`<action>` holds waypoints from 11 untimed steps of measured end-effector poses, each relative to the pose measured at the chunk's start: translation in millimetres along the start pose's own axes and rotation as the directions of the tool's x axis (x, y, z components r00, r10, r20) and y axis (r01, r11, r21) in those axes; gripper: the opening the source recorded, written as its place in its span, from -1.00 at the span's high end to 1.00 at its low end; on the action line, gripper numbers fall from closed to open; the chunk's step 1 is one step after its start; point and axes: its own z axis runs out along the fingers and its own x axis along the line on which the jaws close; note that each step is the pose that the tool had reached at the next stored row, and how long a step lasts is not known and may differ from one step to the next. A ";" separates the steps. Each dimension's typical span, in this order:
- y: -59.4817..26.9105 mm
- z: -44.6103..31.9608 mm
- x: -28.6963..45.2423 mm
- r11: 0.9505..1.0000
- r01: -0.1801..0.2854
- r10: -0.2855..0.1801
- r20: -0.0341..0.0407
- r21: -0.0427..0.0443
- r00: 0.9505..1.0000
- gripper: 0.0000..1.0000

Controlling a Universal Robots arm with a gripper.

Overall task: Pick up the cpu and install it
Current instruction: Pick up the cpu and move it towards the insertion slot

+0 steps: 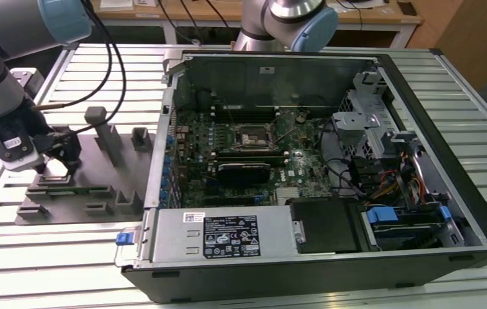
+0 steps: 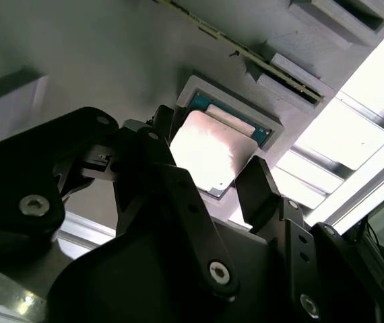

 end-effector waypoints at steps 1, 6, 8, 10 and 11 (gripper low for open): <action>0.1 0.7 0.0 1.000 0.001 -0.001 0.000 0.000 1.000 -0.29; 0.2 0.9 0.0 1.000 0.001 -0.001 0.000 -0.006 1.000 -0.29; 0.2 0.9 0.0 1.000 0.001 -0.001 0.000 -0.006 1.000 -0.29; 0.2 0.9 0.0 1.000 0.001 -0.001 0.000 -0.006 1.000 -0.29; 0.2 0.9 0.0 1.000 0.001 -0.001 0.000 -0.006 1.000 -0.29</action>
